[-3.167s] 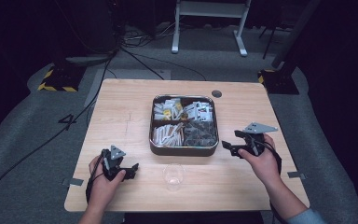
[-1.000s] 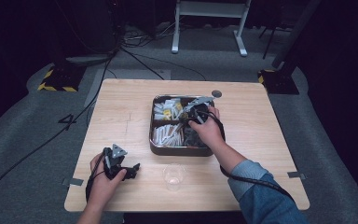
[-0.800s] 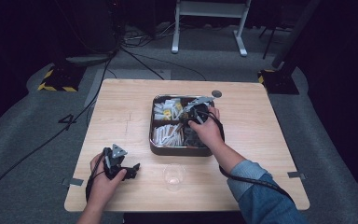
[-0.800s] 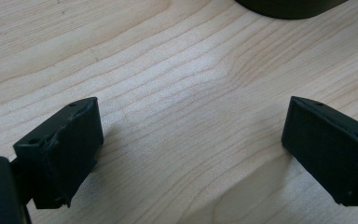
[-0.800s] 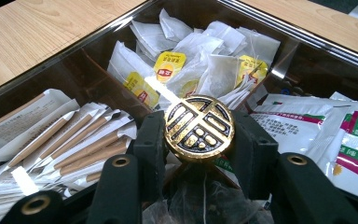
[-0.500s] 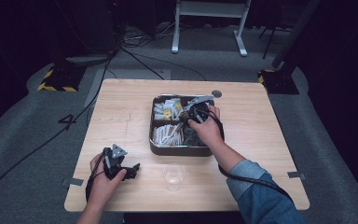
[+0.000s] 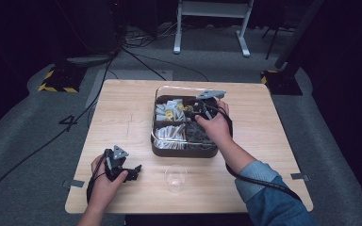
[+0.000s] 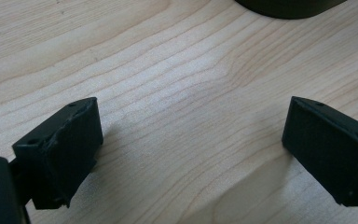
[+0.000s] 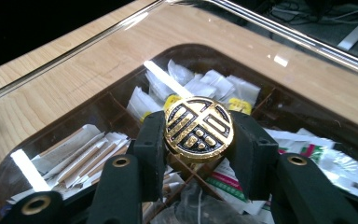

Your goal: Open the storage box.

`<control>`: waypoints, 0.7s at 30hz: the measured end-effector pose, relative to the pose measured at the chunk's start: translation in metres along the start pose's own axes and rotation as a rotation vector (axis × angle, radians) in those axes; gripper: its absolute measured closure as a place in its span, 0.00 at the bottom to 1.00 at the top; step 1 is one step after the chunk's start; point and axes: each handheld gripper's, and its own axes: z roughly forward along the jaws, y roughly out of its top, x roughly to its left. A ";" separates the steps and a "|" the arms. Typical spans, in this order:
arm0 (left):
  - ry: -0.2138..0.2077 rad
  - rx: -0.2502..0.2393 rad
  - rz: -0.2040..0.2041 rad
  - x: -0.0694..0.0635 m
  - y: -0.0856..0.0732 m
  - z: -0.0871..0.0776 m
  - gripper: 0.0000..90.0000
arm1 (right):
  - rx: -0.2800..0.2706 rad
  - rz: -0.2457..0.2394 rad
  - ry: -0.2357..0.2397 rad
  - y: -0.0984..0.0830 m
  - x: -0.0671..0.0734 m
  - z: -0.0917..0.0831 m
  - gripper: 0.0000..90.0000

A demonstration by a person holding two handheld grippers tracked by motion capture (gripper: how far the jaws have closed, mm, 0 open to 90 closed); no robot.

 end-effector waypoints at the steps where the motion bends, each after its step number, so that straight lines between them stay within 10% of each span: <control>1: 0.000 -0.002 -0.002 0.000 0.000 0.000 0.06 | -0.005 0.003 0.001 0.001 -0.002 -0.004 0.65; 21: -0.002 -0.002 -0.004 0.000 0.000 0.000 0.06 | -0.024 -0.003 -0.047 -0.004 -0.037 -0.061 0.65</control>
